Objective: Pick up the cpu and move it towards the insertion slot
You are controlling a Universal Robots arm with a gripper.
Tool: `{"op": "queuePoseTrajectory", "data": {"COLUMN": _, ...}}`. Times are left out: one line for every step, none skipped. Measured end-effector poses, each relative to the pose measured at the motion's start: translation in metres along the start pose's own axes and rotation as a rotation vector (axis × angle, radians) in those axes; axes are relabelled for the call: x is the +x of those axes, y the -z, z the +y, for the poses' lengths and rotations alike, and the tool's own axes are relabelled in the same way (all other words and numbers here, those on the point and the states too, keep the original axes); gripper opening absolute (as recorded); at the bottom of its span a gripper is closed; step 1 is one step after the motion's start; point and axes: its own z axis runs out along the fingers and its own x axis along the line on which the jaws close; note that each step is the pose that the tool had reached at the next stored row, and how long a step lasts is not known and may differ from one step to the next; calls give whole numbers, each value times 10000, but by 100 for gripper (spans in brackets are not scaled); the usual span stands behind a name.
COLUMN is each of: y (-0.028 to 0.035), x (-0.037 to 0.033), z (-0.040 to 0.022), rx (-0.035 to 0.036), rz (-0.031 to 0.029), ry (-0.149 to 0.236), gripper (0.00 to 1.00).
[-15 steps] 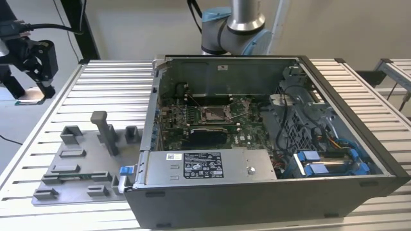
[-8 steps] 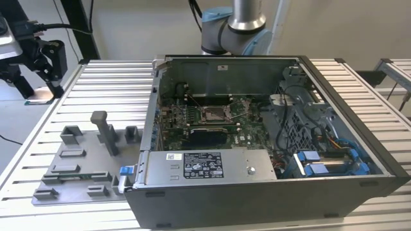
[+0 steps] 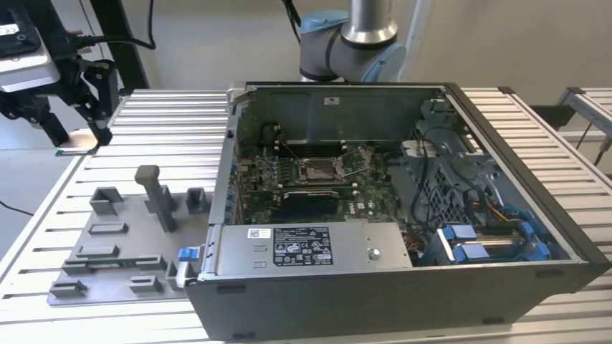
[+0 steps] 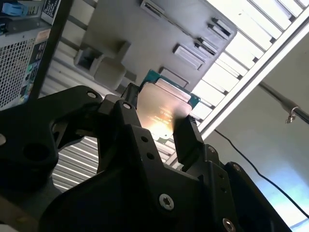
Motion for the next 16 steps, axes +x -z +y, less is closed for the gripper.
{"op": "queuePoseTrajectory", "data": {"y": 0, "x": -31, "z": 0, "rx": 0, "rz": 0, "ry": 1, "gripper": 0}}
{"op": "queuePoseTrajectory", "data": {"y": 0, "x": -61, "z": 0, "rx": 0, "rz": 0, "ry": 0, "gripper": 0}}
{"op": "queuePoseTrajectory", "data": {"y": 0, "x": -92, "z": -1, "rx": 0, "rz": 0, "ry": 0, "gripper": 0}}
{"op": "queuePoseTrajectory", "data": {"y": -1, "x": -119, "z": -1, "rx": 0, "rz": 0, "ry": 0, "gripper": 0}}
{"op": "queuePoseTrajectory", "data": {"y": -1, "x": -151, "z": -1, "rx": 0, "rz": 0, "ry": 0, "gripper": 0}}
{"op": "queuePoseTrajectory", "data": {"y": -1, "x": -182, "z": -2, "rx": 0, "rz": 0, "ry": 1, "gripper": 0}}
{"op": "queuePoseTrajectory", "data": {"y": -2, "x": -213, "z": -2, "rx": 0, "rz": -1, "ry": 0, "gripper": 0}}
{"op": "queuePoseTrajectory", "data": {"y": -2, "x": -248, "z": -2, "rx": -1, "rz": -1, "ry": 0, "gripper": 0}}
{"op": "queuePoseTrajectory", "data": {"y": -2, "x": -281, "z": -2, "rx": 0, "rz": 0, "ry": 0, "gripper": 0}}
{"op": "queuePoseTrajectory", "data": {"y": -2, "x": -317, "z": -3, "rx": 0, "rz": 0, "ry": 0, "gripper": 0}}
{"op": "queuePoseTrajectory", "data": {"y": -2, "x": -351, "z": -3, "rx": 0, "rz": 1, "ry": 0, "gripper": 0}}
{"op": "queuePoseTrajectory", "data": {"y": -2, "x": -388, "z": -3, "rx": 0, "rz": 0, "ry": -1, "gripper": 0}}
{"op": "queuePoseTrajectory", "data": {"y": -3, "x": -426, "z": -4, "rx": 0, "rz": 0, "ry": 0, "gripper": 0}}
{"op": "queuePoseTrajectory", "data": {"y": -3, "x": -467, "z": -4, "rx": 0, "rz": 0, "ry": 0, "gripper": 0}}
{"op": "queuePoseTrajectory", "data": {"y": -4, "x": -504, "z": -4, "rx": 0, "rz": 0, "ry": 0, "gripper": 0}}
{"op": "queuePoseTrajectory", "data": {"y": -4, "x": -544, "z": -5, "rx": 0, "rz": 0, "ry": 0, "gripper": 0}}
